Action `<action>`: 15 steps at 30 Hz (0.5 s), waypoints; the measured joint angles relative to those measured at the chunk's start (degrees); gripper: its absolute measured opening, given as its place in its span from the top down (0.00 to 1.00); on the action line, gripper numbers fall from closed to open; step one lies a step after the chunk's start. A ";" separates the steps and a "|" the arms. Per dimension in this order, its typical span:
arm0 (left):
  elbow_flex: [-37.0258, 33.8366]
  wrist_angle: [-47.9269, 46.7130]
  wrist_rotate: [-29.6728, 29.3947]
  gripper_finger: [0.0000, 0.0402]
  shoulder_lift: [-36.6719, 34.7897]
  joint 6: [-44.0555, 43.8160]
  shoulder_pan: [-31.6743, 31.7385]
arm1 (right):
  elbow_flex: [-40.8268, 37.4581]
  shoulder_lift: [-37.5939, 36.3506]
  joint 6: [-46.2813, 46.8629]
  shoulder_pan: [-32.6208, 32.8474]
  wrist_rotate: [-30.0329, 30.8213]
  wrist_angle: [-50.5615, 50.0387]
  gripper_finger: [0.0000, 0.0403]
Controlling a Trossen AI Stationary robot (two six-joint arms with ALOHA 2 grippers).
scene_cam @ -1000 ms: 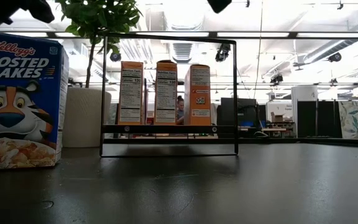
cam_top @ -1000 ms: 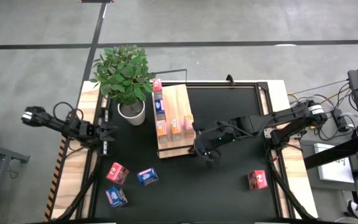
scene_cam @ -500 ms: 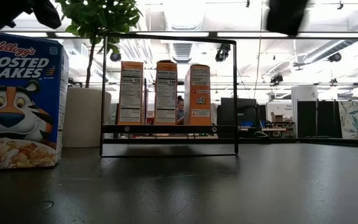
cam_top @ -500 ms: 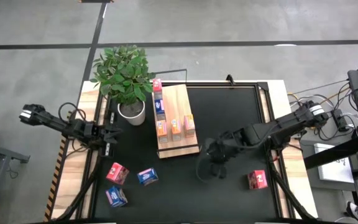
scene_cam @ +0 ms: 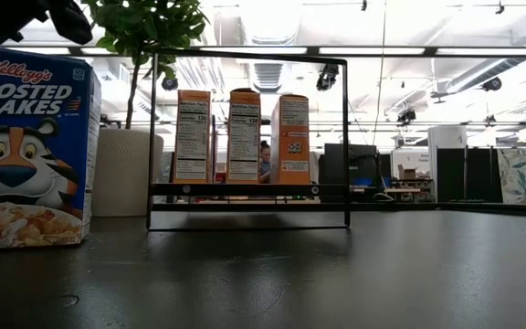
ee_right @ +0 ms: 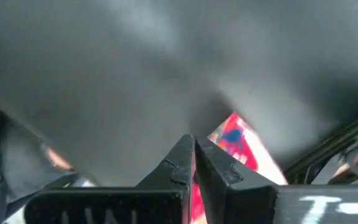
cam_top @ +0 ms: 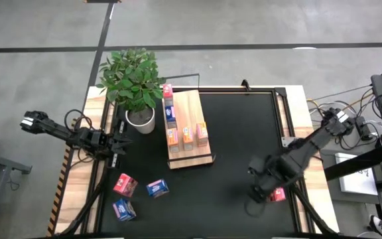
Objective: Stack cereal on shelf
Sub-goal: Put the right red cereal box on the shelf aligned with the other red cereal box
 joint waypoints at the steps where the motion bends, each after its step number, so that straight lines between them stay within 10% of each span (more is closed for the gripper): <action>1: 0.00 0.00 0.00 1.00 0.02 0.21 0.00 | 0.00 -0.22 1.32 1.50 0.90 -0.05 0.98; 8: 0.00 0.24 0.02 1.00 0.00 2.19 0.00 | -0.59 -1.71 6.84 10.07 17.52 -0.30 0.98; 15: 0.00 0.46 0.02 1.00 -0.04 1.50 0.00 | -1.52 -1.71 16.71 15.35 19.73 -1.04 0.98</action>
